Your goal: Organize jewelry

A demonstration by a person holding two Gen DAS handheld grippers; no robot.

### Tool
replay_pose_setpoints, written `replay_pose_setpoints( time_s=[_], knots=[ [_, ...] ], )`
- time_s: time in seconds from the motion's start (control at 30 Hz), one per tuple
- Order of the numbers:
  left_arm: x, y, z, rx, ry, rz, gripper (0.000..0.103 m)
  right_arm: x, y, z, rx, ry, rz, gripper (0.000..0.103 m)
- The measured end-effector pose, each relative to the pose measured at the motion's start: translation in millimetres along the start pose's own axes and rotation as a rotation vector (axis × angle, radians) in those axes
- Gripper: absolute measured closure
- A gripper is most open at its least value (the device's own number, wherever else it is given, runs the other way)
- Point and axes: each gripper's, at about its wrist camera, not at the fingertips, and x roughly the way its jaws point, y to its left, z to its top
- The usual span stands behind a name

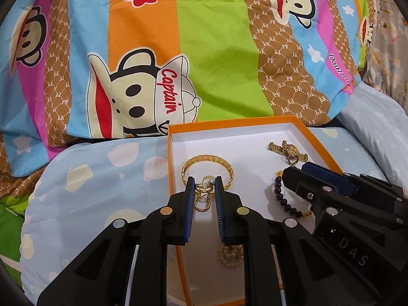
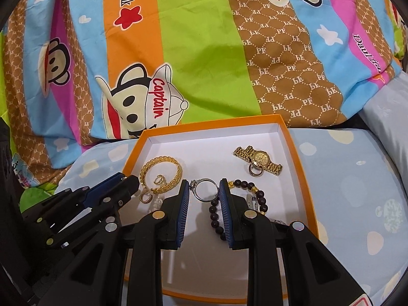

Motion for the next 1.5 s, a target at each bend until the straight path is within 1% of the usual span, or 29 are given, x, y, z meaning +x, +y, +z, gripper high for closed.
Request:
replay_pose_setpoints(
  time_s=[0.27, 0.37, 0.43, 0.47, 0.53, 0.83, 1.0, 1.07, 1.17, 1.33, 1.5],
  knots=[
    [0.9, -0.4, -0.9, 0.002, -0.005, 0.010, 0.087, 2.2, 0.6, 0.0, -0.011, 0.001, 0.008, 0.080],
    [2.6, -0.3, -1.5, 0.003, -0.001, 0.016, 0.087, 0.2, 2.7, -0.5, -0.026, -0.018, -0.009, 0.078],
    [2.7, 0.0, -1.8, 0.002, -0.002, 0.020, 0.084, -1.0, 3.4, -0.6, -0.034, -0.025, -0.017, 0.076],
    [2.3, 0.1, -1.8, 0.002, -0.004, 0.024, 0.081, -1.5, 3.5, -0.6, -0.036, -0.028, -0.019, 0.075],
    [0.9, 0.6, -1.6, -0.001, -0.011, 0.027, 0.080, -2.0, 3.7, -1.0, -0.040, -0.031, -0.024, 0.075],
    [-3.2, -0.8, -0.7, 0.005, -0.029, 0.034, 0.079, -4.0, 4.4, -1.3, -0.047, -0.042, -0.032, 0.075],
    [-13.8, -1.9, -2.6, 0.011, -0.053, 0.052, 0.079, -14.2, 4.2, -5.6, -0.047, -0.061, -0.053, 0.068],
    [-21.9, -2.0, -5.8, 0.007, -0.065, 0.059, 0.079, -22.0, 3.7, -10.9, -0.053, -0.073, -0.073, 0.064],
    [-33.2, -2.7, -12.8, 0.002, -0.072, 0.053, 0.079, -39.0, 1.6, -24.2, -0.060, -0.095, -0.112, 0.061],
    [-56.2, -8.9, -36.0, 0.002, -0.070, 0.045, 0.077, -70.6, -1.3, -50.6, -0.041, -0.114, -0.118, 0.058],
    [-76.1, -15.5, -59.7, 0.015, -0.080, 0.059, 0.074, -90.8, 8.2, -77.7, -0.069, -0.123, -0.141, 0.057]
  ],
)
